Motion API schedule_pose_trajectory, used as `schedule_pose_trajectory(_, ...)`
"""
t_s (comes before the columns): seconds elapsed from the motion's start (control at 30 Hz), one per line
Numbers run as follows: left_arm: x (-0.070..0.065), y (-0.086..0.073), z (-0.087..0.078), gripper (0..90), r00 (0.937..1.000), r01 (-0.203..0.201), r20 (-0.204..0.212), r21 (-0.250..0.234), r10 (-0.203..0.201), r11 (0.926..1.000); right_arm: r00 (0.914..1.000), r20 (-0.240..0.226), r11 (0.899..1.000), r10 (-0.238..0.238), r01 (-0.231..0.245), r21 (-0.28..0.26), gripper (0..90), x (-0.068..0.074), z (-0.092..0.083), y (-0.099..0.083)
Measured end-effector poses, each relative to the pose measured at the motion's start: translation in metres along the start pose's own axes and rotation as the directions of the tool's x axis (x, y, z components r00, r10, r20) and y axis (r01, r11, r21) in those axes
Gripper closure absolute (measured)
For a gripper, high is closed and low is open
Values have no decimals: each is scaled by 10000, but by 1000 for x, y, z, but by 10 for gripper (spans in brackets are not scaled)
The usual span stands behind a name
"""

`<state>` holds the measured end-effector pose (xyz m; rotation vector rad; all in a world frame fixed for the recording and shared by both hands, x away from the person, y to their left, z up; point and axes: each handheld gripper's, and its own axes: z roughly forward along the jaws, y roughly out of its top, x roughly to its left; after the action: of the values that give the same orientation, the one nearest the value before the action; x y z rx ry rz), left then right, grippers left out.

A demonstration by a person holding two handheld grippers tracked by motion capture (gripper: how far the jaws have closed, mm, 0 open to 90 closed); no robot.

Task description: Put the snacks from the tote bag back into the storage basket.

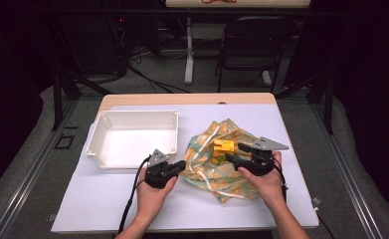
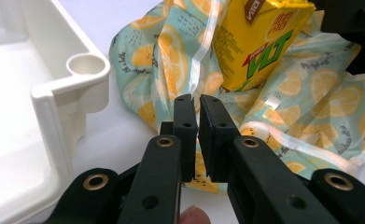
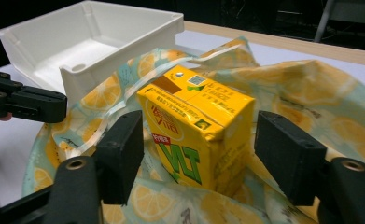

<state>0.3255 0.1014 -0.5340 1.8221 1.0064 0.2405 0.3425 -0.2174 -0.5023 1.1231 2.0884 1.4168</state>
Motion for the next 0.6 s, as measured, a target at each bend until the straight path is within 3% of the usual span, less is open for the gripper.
schedule_pose_trajectory(0.2,0,-1,4,868,10000,30,47,100,-31,9999,9991,250,9993,-350,346,171,236,-1,18,0)
schedule_pose_trajectory(0.37,1,-2,5,868,10000,-4,89,233,2,9997,9976,28,9972,-690,689,307,197,-3,27,1)
schedule_pose_trajectory(0.6,1,-3,8,870,9998,-32,199,312,25,9995,9972,-353,9975,-653,662,253,185,-7,36,4)
